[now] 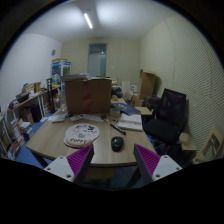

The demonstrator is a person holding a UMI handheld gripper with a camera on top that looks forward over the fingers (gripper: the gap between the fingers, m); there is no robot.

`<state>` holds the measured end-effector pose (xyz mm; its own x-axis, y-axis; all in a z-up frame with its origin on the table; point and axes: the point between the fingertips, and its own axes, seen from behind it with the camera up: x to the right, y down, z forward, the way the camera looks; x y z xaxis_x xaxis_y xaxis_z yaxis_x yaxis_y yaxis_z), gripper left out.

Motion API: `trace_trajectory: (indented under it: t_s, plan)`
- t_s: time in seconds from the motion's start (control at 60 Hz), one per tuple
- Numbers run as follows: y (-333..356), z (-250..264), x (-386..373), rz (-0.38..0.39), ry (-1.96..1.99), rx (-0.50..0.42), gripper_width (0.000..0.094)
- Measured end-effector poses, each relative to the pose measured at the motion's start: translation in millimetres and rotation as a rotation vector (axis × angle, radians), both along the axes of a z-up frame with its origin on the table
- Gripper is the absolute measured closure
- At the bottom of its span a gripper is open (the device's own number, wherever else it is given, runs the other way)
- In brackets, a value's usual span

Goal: Arrange mouse

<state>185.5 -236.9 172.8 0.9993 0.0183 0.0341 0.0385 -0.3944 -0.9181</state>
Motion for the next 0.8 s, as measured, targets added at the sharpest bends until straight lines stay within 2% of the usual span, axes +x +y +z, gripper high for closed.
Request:
trace_trajectory:
  t_s: [0.25,0.383,0.483,0.8]
  plan:
    - [14.2,-25.2,-8.5,0.005,0.018,-0.012,0.0108]
    - [40.8,-59.0,-8.5,-0.013,0.061,-0.006,0.0109]
    - [76.0,-87.3,-4.5,-0.031,0.048,-0.002,0.0112]
    - [189.9,-177.9,20.5,-0.082,0.011,-0.099,0.0116]
